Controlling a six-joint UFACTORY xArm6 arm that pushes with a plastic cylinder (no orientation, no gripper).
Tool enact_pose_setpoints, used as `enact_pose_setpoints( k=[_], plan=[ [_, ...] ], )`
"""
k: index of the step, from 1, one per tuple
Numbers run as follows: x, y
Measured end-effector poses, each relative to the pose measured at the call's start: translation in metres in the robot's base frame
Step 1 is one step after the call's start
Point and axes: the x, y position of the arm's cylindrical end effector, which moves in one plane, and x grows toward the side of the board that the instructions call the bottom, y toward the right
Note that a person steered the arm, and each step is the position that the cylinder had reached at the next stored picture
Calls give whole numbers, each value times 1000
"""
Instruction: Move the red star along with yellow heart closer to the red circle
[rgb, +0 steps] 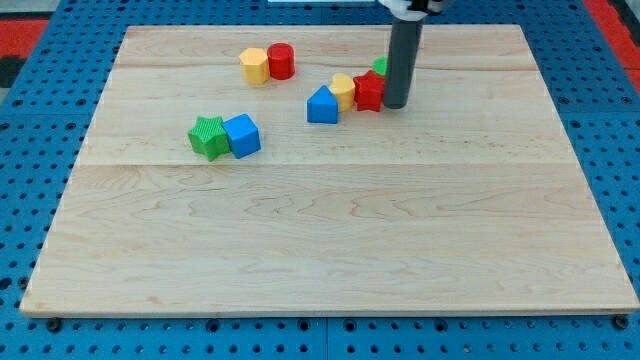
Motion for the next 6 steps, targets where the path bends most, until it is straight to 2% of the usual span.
enact_pose_setpoints(
  k=[2,4,6],
  plan=[
    [-28,-31],
    [-39,-76],
    [-66,-78]
  ],
)
